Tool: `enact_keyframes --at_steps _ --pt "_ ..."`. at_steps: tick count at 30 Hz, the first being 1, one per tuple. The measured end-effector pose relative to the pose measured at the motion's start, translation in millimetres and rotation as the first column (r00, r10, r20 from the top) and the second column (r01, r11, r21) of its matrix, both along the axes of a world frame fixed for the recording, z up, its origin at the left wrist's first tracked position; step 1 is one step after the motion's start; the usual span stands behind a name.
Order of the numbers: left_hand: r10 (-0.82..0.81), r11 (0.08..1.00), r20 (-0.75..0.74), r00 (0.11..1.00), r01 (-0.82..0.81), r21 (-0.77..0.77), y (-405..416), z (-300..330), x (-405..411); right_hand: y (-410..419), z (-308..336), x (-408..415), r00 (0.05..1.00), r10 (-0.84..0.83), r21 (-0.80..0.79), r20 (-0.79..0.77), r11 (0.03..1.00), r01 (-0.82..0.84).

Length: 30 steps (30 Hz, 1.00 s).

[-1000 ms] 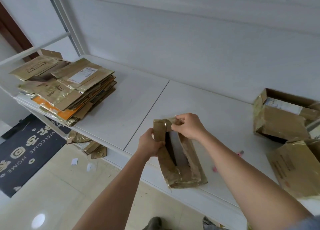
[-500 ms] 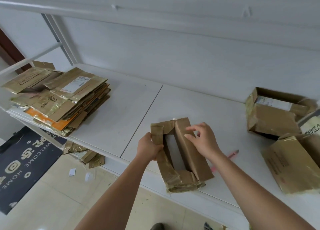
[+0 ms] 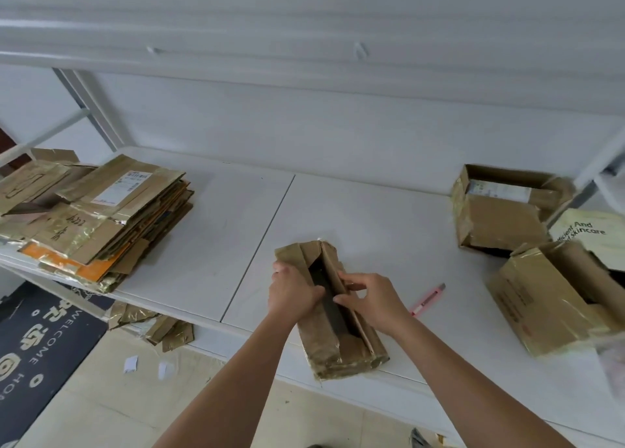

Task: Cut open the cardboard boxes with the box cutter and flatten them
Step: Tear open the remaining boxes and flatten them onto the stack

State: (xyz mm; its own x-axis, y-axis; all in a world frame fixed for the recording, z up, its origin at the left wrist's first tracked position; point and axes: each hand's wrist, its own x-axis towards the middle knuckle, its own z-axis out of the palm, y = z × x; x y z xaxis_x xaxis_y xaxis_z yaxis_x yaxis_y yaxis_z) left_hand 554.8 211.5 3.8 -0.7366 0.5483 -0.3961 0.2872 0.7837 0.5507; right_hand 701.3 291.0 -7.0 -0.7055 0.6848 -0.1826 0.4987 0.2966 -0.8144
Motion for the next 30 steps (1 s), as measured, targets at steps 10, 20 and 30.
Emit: enact_keyframes --at_steps 10,20,30 --pt "-0.017 0.918 0.664 0.748 -0.251 0.306 -42.9 19.7 -48.2 -4.3 -3.6 0.3 0.997 -0.060 -0.026 -0.040 0.998 0.059" --pt "-0.264 0.920 0.226 0.938 0.175 0.351 -23.8 88.2 -50.0 1.0 35.4 -23.2 0.966 -0.259 0.621 0.018 0.760 0.192" --pt "-0.452 0.832 -0.354 0.819 0.530 0.162 -7.1 137.5 -24.1 21.5 57.5 -4.0 0.903 -0.416 0.783 -0.106 0.525 0.333"
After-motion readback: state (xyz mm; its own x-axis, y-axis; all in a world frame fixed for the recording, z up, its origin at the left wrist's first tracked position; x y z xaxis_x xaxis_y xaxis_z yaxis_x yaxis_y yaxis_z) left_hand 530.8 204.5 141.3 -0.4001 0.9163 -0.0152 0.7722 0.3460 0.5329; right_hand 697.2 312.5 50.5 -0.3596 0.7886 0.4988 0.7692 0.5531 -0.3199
